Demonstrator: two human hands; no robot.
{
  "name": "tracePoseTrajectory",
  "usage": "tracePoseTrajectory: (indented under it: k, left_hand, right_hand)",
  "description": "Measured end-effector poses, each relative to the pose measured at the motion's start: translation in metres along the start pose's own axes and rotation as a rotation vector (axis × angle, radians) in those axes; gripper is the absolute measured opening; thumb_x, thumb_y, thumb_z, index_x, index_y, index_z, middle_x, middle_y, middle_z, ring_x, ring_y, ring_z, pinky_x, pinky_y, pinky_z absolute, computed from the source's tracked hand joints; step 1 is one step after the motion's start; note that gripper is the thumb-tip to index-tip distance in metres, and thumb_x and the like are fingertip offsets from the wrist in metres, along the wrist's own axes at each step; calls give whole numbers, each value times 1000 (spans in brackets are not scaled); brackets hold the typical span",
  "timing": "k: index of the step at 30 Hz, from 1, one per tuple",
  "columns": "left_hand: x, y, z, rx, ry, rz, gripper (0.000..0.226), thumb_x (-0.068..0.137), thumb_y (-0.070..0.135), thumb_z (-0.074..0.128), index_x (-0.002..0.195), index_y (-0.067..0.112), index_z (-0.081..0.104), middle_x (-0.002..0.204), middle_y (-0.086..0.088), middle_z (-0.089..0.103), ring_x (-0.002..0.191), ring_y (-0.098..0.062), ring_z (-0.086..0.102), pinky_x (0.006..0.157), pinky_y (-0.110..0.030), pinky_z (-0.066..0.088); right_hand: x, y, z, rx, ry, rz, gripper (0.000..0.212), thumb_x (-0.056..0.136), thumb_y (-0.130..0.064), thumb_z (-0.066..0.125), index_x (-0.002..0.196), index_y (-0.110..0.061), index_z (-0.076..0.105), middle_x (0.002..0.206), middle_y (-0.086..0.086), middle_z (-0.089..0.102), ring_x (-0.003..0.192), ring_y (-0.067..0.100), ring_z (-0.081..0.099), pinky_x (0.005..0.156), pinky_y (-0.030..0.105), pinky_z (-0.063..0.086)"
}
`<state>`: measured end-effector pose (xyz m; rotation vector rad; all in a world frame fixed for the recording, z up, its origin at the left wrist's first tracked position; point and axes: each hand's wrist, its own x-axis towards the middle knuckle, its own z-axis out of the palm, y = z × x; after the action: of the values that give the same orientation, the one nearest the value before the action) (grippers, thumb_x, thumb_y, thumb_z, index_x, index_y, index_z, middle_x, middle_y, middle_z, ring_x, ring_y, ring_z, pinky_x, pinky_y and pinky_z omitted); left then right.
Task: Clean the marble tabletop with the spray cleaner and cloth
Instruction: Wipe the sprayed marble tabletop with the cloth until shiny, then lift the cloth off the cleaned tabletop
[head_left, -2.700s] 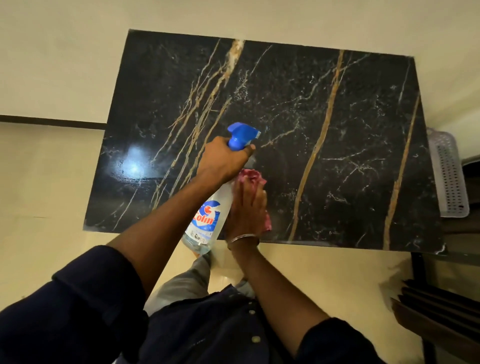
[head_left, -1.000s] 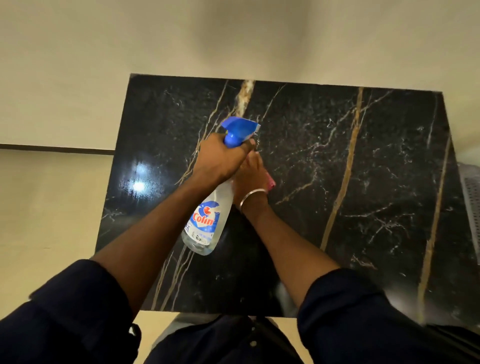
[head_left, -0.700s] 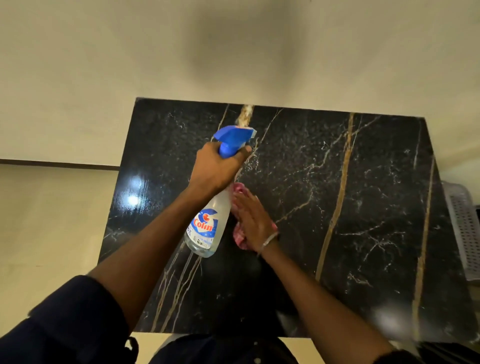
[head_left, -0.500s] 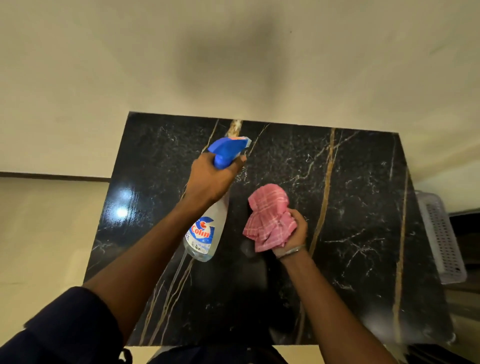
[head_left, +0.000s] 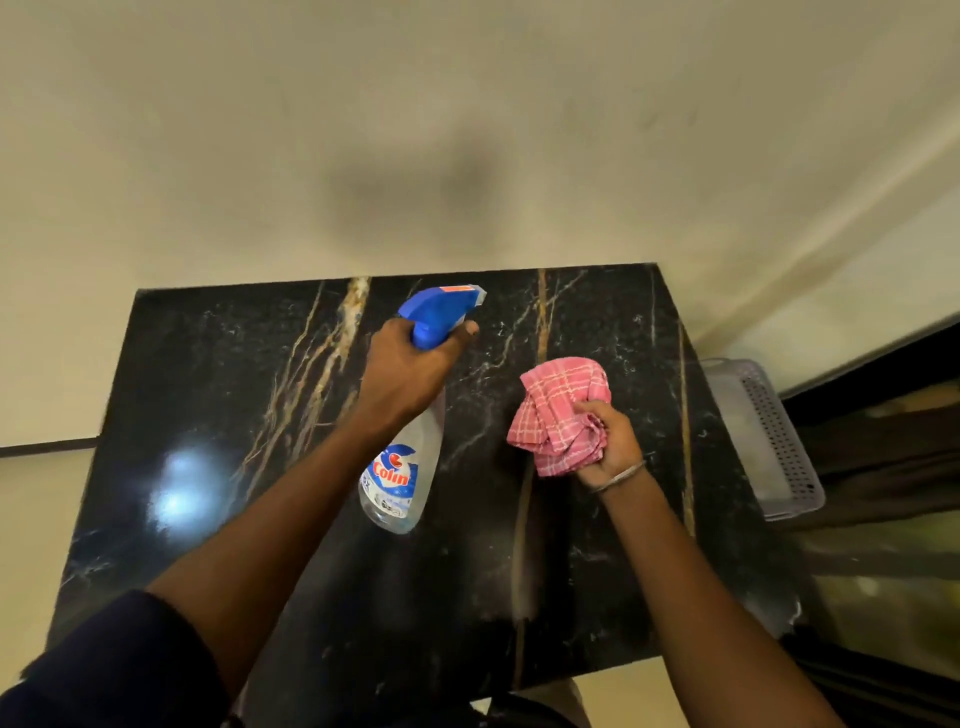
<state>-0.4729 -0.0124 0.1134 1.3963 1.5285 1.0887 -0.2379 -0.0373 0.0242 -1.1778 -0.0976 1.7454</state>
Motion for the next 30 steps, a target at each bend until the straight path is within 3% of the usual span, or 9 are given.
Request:
tracePoseTrajectory:
  k: [4,8,11,14,16,18,21,25,30]
  left_hand:
    - [8,32,66,-50,-23,65,18,90,29,66,80,18,57,60,4,52,53,-3,51,55,-12,44]
    - [16,68,154,-105,-53,115,12,90,27,66,91,20,57,67,6,53,59,-2,53,60,-12,47]
    - [23,90,219,-167,-64,119,13,89,29,67,90,20,57,69,0,53,62,-8,52,61,-18,47]
    - [29,111,285,-212,-121,119,19,90,26,67,89,9,58,69,-14,54,62,-24,54,63,-29,51]
    - [34,120,328,-235,-175,111,27,90,27,67,90,1,59,74,-24,56,66,-36,57,65,-41,53]
    - [38,130,368,-241,-213,105,27,90,27,67,90,1,58,72,-19,56,66,-32,58,67,-43,53]
    - [42,142,419,-260,-253,101,20,90,26,67,87,9,56,70,-7,53,65,-21,55,66,-39,52]
    - [45,143,479,-239,-318,57,16,90,25,67,82,16,56,67,7,54,62,-7,55,62,-20,49]
    - [49,109,533,-172,-392,10,23,92,26,64,79,10,54,66,-4,46,60,-9,47,58,-22,41]
  right_hand:
    - [13,-64,-50,-106,132,-36,67,69,-12,70,133,-2,54,124,21,62,108,37,62,81,46,56]
    - [27,-137,-119,-120,242,-143,62,67,-14,78,126,-4,59,124,22,64,110,39,63,85,52,55]
    - [37,-188,-169,-105,290,-181,80,53,-19,89,126,-3,59,122,20,65,108,37,65,83,51,56]
    - [46,-232,-213,-72,262,-226,60,68,-15,81,123,-4,61,118,19,66,104,36,65,77,46,58]
    - [54,-259,-241,-83,246,-241,74,61,-18,87,127,-3,59,118,20,66,104,37,66,77,48,58]
    - [68,-279,-276,-82,244,-248,91,47,-21,94,129,-3,58,119,20,66,105,37,66,82,54,56]
    - [84,-297,-313,-114,312,-224,65,66,-13,85,125,-2,61,111,18,70,98,34,69,81,51,57]
    - [110,-306,-359,-212,397,-213,33,83,-1,70,115,4,62,73,1,74,68,18,70,69,38,60]
    - [152,-300,-413,-358,475,-171,39,87,4,65,125,10,56,93,13,73,70,18,67,87,45,53]
